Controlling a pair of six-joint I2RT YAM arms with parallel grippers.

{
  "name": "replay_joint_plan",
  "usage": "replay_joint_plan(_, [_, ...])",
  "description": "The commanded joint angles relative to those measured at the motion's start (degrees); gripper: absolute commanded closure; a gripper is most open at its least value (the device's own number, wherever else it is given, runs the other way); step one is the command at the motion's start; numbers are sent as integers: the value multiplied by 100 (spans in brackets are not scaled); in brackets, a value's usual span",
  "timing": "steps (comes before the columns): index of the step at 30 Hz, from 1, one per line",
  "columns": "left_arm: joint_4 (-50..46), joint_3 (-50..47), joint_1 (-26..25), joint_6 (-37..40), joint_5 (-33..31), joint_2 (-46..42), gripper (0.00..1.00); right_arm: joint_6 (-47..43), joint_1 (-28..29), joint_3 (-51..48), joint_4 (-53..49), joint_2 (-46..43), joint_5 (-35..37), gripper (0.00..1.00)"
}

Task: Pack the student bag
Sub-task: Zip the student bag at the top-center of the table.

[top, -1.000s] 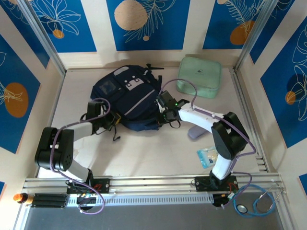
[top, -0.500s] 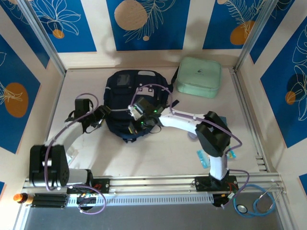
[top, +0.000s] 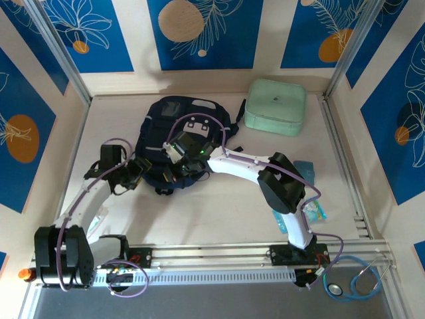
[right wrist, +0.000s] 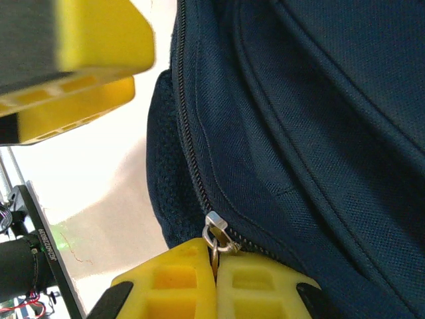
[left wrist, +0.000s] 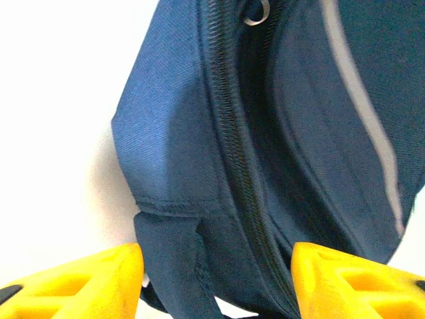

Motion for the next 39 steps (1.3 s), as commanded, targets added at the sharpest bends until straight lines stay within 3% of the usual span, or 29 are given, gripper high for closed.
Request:
replay_joint_plan(1, [85,230,-79,-68,89,325,41,-132,94,129,124,-12,-388,100])
replay_joint_plan(16, [548,478,-145,-63,-69,1243,41,-293,284,-94,-269,77,-205,100])
replay_joint_plan(18, [583,449,-150,-65,-118,1273,54,-286,264,-149,-308,22,-140,100])
replay_joint_plan(24, [631,348,-147,-119,-417,1221,73,-142,188,-398,-380,-177,210,100])
replay_joint_plan(31, [635,440,-143,9,-412,1271,92,43,138,-1022,-593,-605,1242,100])
replay_joint_plan(35, [517,570,-142,142,-413,1309,99,66,118,-1523,-703,-944,1771,100])
replay_joint_plan(39, [414,645,-145,253,-475,1261,100,66,-2,-2077,-691,-1258,2200,100])
